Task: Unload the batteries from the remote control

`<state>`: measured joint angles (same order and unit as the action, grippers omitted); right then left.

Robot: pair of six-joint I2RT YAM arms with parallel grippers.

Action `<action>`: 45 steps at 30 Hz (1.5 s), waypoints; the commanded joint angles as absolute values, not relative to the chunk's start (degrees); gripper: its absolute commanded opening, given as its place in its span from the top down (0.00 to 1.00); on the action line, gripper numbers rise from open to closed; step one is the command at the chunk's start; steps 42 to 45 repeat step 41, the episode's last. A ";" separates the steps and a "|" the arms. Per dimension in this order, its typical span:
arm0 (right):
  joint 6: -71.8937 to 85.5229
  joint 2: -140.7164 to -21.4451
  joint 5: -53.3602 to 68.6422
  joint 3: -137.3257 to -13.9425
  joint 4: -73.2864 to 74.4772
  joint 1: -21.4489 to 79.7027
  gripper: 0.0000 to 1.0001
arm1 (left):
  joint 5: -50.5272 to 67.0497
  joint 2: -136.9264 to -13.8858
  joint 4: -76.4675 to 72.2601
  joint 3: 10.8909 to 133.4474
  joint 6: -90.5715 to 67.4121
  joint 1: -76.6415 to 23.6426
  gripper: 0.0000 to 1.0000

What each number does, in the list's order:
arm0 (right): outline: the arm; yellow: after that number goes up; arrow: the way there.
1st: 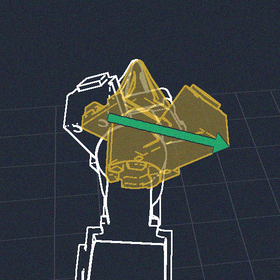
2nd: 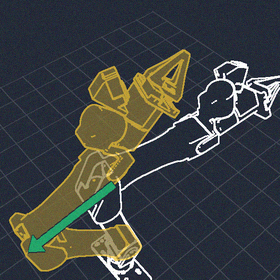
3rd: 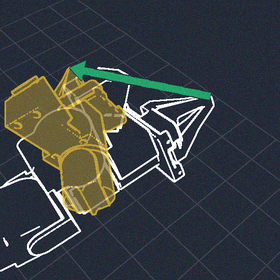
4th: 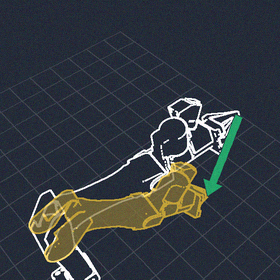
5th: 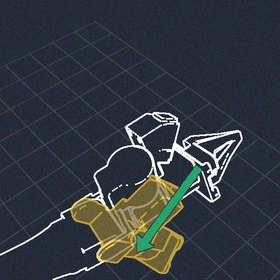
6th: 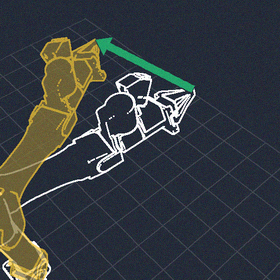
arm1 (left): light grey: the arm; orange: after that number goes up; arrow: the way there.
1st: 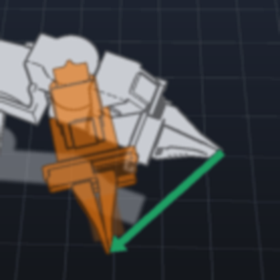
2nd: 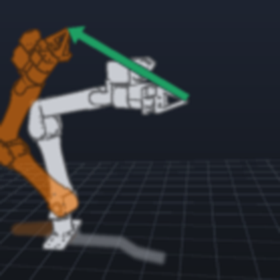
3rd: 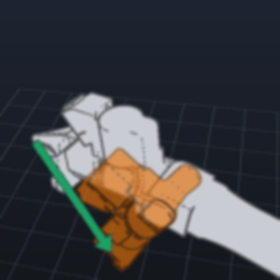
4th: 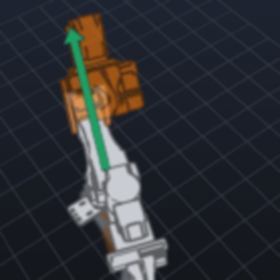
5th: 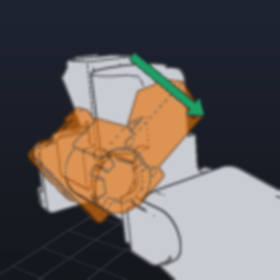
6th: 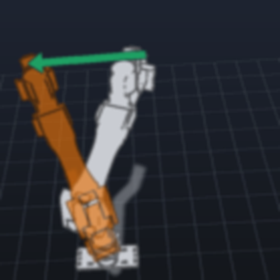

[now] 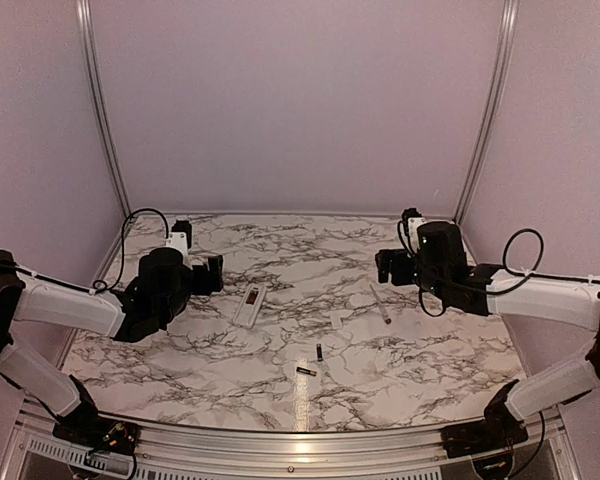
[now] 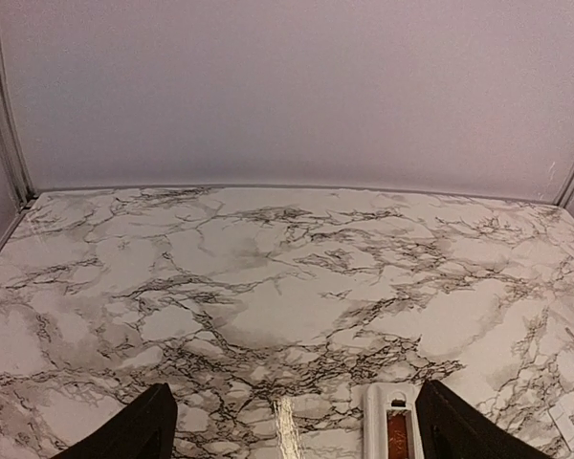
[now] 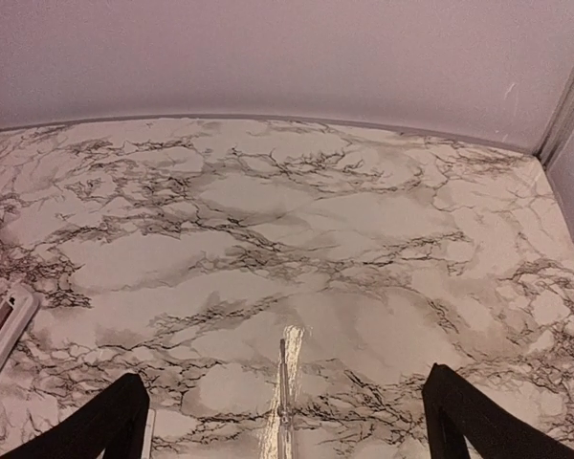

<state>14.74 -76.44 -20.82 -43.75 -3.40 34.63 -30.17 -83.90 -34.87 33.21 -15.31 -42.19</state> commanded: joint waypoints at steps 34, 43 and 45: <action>19.01 -48.27 2.87 -25.16 -17.02 15.22 0.02 | -34.13 -79.79 -33.45 29.92 -19.06 -35.33 0.09; 19.44 -49.33 3.85 -24.97 -18.27 15.21 0.01 | -33.99 -79.65 -33.56 29.86 -18.90 -35.33 0.09; 19.44 -49.33 3.85 -24.97 -18.27 15.21 0.01 | -33.99 -79.65 -33.56 29.86 -18.90 -35.33 0.09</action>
